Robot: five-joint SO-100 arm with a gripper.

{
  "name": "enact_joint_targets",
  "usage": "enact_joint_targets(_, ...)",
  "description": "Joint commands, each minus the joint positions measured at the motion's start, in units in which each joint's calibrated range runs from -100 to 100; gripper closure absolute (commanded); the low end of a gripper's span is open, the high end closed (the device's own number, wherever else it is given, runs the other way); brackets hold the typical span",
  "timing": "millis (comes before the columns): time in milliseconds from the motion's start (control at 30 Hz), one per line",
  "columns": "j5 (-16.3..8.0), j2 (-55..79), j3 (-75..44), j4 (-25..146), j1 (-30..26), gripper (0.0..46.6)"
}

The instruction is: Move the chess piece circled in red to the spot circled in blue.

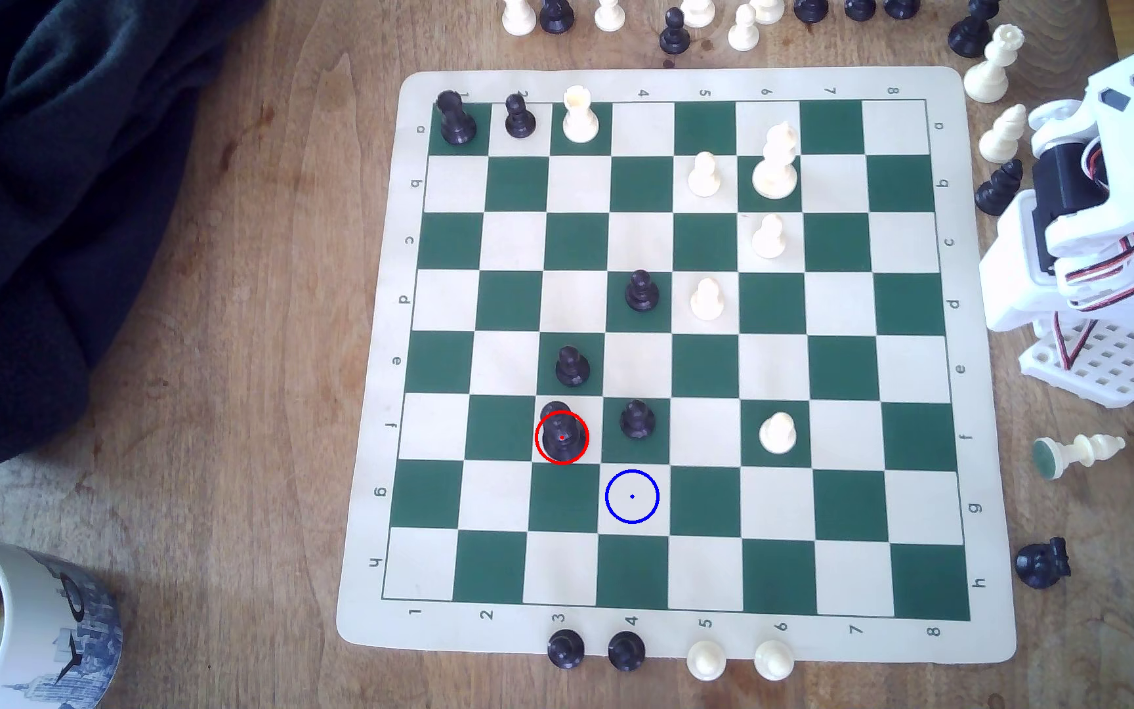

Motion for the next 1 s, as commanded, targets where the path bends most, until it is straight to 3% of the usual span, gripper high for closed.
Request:
enact_joint_targets(0, 0.05, 0.14, 1.26, -0.13, 1.15, 46.4)
enact_joint_targets(567, -0.24, 0.14, 1.26, 39.42, 3.34, 46.4)
enact_joint_targets(867, -0.34, 0.14, 0.81, 69.48, 6.16, 45.5)
enact_joint_targets(967, 0.00, 0.14, -4.36, 85.45, 6.47, 46.4)
